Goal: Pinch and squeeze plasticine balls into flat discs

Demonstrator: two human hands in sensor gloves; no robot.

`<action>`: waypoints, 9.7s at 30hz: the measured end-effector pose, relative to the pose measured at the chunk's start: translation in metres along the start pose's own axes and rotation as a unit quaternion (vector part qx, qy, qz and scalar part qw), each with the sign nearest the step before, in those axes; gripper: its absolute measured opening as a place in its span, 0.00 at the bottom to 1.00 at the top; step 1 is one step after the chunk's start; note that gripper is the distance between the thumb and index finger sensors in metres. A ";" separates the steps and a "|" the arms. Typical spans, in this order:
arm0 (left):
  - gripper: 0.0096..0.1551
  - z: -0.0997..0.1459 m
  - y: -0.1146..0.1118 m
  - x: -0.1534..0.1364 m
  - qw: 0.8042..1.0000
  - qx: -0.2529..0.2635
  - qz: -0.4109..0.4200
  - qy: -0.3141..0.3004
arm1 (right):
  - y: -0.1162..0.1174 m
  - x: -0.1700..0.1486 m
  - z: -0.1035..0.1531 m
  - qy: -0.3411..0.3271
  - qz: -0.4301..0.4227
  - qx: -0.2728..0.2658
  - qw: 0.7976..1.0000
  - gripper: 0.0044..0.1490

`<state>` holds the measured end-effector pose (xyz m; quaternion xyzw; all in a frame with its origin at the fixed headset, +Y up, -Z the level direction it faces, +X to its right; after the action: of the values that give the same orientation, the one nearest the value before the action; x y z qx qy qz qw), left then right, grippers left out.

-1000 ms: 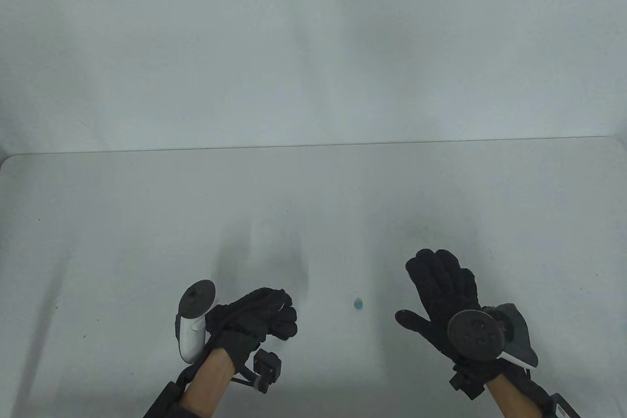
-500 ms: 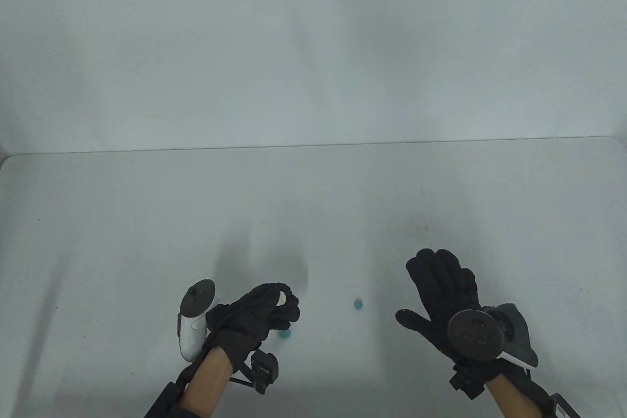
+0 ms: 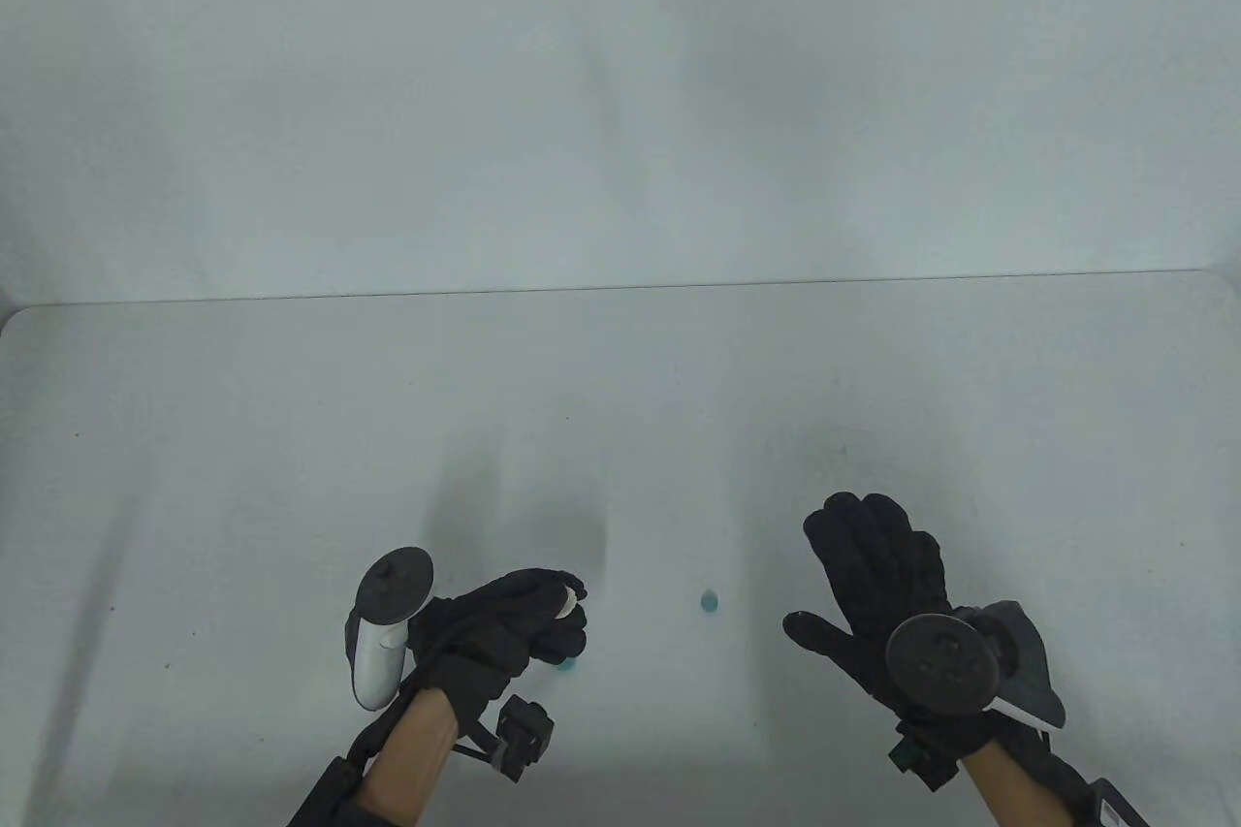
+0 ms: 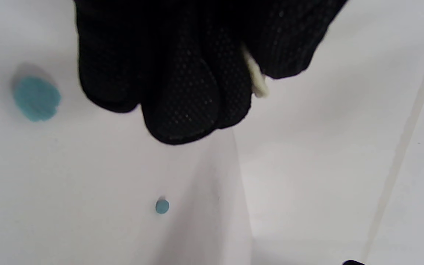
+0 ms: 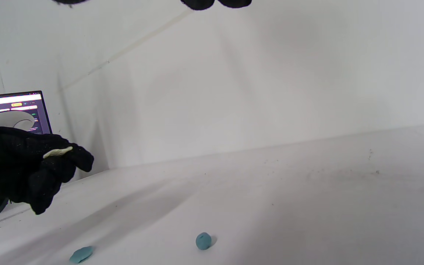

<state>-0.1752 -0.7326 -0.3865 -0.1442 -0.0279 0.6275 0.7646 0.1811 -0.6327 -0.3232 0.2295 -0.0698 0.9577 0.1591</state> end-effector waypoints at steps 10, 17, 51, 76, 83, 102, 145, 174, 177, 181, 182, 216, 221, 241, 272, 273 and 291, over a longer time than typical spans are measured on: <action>0.26 0.000 0.001 -0.003 1.000 0.008 -0.005 0.011 | -0.001 0.001 0.001 -0.005 -0.001 -0.004 1.000 0.55; 0.24 0.000 0.000 -0.005 1.000 -0.005 0.014 0.018 | -0.002 0.002 0.002 -0.006 0.001 -0.008 1.000 0.54; 0.27 -0.009 0.022 0.007 0.993 0.043 -0.112 0.014 | -0.004 0.003 0.002 -0.010 -0.007 -0.009 1.000 0.54; 0.25 -0.059 -0.011 -0.004 0.920 0.025 -0.388 0.039 | -0.001 0.008 0.000 -0.011 -0.007 -0.008 1.000 0.54; 0.25 -0.071 -0.027 -0.008 0.899 -0.014 -0.435 0.052 | -0.002 0.007 0.001 -0.011 -0.008 -0.007 1.000 0.54; 0.25 -0.082 -0.075 0.001 0.749 -0.030 -0.661 -0.013 | -0.004 0.002 0.002 -0.008 -0.008 -0.004 1.000 0.54; 0.54 0.047 -0.032 0.088 0.834 0.071 -0.481 -0.260 | 0.002 -0.011 -0.007 0.035 -0.045 0.025 0.998 0.53; 0.51 0.049 -0.028 0.089 0.836 0.086 -0.475 -0.262 | 0.099 -0.081 0.013 0.114 0.220 0.371 0.895 0.40; 0.51 0.050 -0.028 0.089 0.836 0.087 -0.473 -0.262 | 0.106 -0.085 0.017 0.111 0.228 0.375 0.892 0.41; 0.51 0.049 -0.028 0.089 0.838 0.086 -0.472 -0.261 | 0.110 -0.084 0.021 0.099 0.248 0.354 0.896 0.40; 0.51 0.049 -0.027 0.089 0.838 0.086 -0.472 -0.260 | 0.111 -0.083 0.022 0.093 0.256 0.345 0.898 0.39; 0.49 0.046 -0.023 0.087 0.835 0.098 -0.483 -0.247 | 0.035 -0.024 -0.039 0.091 -0.423 0.113 0.895 0.30; 0.49 0.045 -0.020 0.086 0.836 0.100 -0.482 -0.242 | 0.067 -0.015 -0.046 0.090 -0.522 0.142 0.836 0.29; 0.49 0.044 -0.018 0.085 0.836 0.101 -0.484 -0.238 | 0.095 -0.023 -0.038 0.149 -0.561 0.098 0.809 0.25; 0.48 0.042 -0.019 0.081 0.837 0.091 -0.487 -0.230 | 0.094 -0.023 -0.040 0.118 -0.584 0.108 0.796 0.31; 0.48 0.042 -0.019 0.081 0.838 0.092 -0.487 -0.230 | 0.093 -0.023 -0.040 0.123 -0.576 0.099 0.802 0.31; 0.49 0.041 -0.018 0.080 0.837 0.094 -0.488 -0.230 | 0.095 -0.029 -0.037 0.138 -0.601 0.092 0.782 0.25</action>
<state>-0.1505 -0.6501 -0.3534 0.1090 -0.2100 0.1880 0.9532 0.1579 -0.7223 -0.3754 0.1044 0.1936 0.6912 0.6884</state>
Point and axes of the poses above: the tracker on the back of each hand, its own x axis roughly to the thumb side, its own z axis roughly from the fingertips to the wrist, y = z × x, the point moved 5 cm from there along -z, roughly from the wrist to the fingertips, and after that the axes turned 5 degrees about x, right-handed, at the moved point
